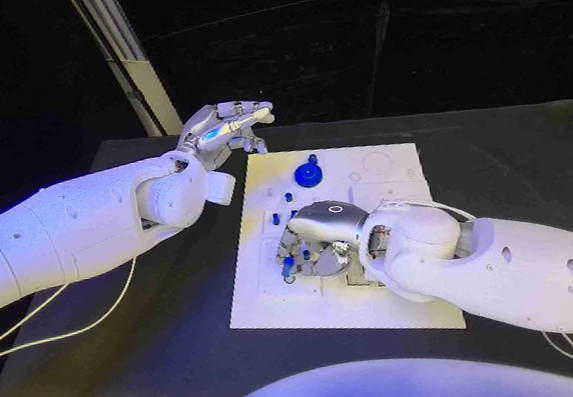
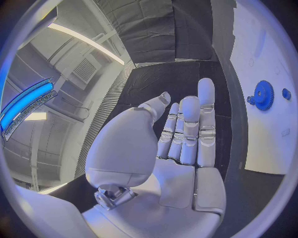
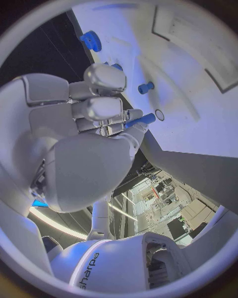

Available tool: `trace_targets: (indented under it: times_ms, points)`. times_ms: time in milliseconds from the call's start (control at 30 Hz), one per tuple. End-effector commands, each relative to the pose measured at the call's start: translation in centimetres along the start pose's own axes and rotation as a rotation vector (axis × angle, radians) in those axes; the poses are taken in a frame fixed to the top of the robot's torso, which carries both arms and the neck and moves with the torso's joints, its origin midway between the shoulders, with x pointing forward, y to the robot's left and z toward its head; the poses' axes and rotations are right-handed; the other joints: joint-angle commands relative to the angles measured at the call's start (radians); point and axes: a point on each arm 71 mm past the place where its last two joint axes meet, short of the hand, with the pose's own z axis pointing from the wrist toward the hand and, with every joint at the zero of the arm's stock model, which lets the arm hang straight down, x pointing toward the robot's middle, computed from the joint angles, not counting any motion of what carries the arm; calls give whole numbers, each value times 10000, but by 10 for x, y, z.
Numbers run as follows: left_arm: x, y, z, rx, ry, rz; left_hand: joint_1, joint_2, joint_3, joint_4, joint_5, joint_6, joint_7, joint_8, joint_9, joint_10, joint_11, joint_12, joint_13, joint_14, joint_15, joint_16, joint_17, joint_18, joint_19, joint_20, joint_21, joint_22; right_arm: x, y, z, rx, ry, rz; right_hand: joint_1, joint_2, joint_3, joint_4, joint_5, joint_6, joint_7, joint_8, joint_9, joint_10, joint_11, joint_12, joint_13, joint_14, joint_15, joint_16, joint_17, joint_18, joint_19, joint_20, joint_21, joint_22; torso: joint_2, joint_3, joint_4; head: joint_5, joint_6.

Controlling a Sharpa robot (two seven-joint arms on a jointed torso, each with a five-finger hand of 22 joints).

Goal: Assemble the parts on the task board

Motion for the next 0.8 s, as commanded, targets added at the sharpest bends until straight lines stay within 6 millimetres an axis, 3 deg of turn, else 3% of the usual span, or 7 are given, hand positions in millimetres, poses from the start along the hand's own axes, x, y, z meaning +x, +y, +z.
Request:
trace_targets:
  times_ms: [33, 800]
  points:
    - [1, -1, 1, 56, 119, -86, 16, 92, -6, -55, 38, -60, -2, 40, -16, -68, 9, 40, -9, -43, 9, -63, -8, 137, -47, 12, -40, -9, 2, 0, 1, 31, 323, -337, -88, 52, 67, -27, 76, 13, 80, -7, 10, 16, 34, -49, -5, 102, -43, 43, 0, -176, 63, 8, 44, -10, -2, -1, 3, 5, 4]
    - [0, -1, 0, 28, 109, -88, 16, 92, -6, -55, 38, -60, -2, 40, -16, -68, 9, 40, -9, -43, 9, -63, -8, 137, -47, 12, -40, -9, 4, 1, 3, 266, 532, -904, -82, 36, 89, -70, 91, 9, 82, -6, 11, 18, 35, -52, -3, 94, -43, 31, -26, -175, 60, 10, 44, -10, -9, -5, 3, 74, -94]
